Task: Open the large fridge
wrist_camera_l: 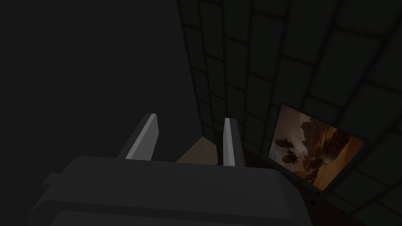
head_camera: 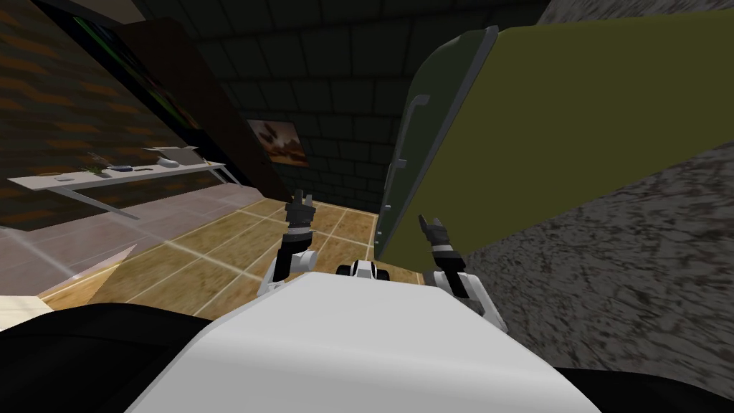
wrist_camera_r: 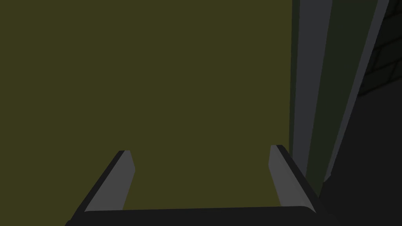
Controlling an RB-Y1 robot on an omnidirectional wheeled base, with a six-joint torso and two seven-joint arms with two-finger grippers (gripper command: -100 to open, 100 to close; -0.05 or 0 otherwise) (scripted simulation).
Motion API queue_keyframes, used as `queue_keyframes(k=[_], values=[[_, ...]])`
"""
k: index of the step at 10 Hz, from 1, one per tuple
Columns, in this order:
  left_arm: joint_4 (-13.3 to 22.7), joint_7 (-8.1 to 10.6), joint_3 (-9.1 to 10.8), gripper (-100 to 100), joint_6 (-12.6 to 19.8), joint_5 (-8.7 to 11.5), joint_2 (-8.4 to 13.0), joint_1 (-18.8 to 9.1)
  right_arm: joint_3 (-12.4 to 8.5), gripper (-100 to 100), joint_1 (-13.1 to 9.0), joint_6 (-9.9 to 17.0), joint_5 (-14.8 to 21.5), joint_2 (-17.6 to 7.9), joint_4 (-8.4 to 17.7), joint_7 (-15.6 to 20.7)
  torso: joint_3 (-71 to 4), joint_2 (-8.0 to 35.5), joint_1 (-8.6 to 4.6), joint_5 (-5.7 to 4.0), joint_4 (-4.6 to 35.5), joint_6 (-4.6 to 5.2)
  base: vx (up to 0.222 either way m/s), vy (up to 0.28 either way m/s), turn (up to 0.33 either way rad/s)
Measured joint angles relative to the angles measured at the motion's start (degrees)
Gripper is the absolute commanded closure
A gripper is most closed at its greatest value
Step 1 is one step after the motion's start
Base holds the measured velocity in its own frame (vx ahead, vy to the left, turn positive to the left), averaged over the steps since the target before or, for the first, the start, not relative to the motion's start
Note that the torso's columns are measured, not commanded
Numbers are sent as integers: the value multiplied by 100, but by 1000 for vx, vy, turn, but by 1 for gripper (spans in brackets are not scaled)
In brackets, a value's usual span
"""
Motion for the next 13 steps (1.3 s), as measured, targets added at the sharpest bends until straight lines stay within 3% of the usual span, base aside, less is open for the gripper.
queue_keyframes(k=[5, 13], values=[[0, 0, 0, 0, 0, 0, 0, 0, -73, -100, -98, 221, 709, -147, 159, 626, -2, -4, 3, 0, -1, 0, -3, 79, 0], [0, 0, 0, 0, 0, 0, 0, 0, -168, -100, -384, 612, 1931, -443, 637, 1801, 1, 0, 1, 0, 0, 0, 1, 78, 19]])
